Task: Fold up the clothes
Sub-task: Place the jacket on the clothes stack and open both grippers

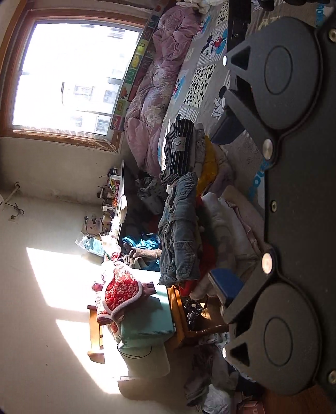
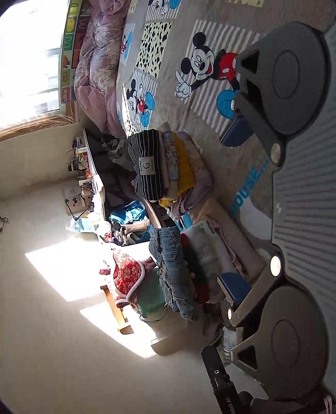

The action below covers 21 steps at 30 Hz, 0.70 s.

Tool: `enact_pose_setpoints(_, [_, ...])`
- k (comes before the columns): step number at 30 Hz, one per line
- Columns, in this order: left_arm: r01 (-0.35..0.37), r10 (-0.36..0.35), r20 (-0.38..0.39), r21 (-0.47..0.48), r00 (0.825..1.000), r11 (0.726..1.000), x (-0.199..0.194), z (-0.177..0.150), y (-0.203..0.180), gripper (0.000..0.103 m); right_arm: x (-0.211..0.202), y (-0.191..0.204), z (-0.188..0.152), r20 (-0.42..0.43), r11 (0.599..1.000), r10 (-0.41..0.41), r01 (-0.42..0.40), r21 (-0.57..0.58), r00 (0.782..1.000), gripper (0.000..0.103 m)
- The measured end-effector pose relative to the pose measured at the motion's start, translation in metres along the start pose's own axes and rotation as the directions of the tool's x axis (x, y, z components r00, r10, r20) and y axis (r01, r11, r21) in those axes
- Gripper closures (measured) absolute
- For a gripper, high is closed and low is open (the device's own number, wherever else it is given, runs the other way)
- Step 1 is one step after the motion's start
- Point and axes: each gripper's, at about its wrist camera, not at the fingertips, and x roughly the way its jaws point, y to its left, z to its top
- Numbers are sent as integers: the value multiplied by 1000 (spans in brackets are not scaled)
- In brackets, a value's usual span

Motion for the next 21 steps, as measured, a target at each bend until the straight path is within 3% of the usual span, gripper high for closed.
enact_pose_setpoints(3, [-60, 60, 8, 41, 998, 997, -18, 3, -9, 0, -20, 2, -6, 5, 998, -54, 54, -29, 999, 0])
enact_pose_setpoints(9, [-180, 182, -6, 131, 983, 975, -41, 10, -19, 0, -28, 25, -6, 22, 998, -36, 37, -49, 999, 0])
enact_pose_setpoints(13, [-250, 250, 24, 178, 968, 952, -52, 8, -22, 0, -35, 45, -7, 31, 997, -15, 17, -74, 999, 0])
enact_pose_setpoints(21, [-269, 264, 50, 143, 963, 952, -67, 5, -15, 0, -49, 67, -14, 34, 996, 18, -15, -88, 999, 0])
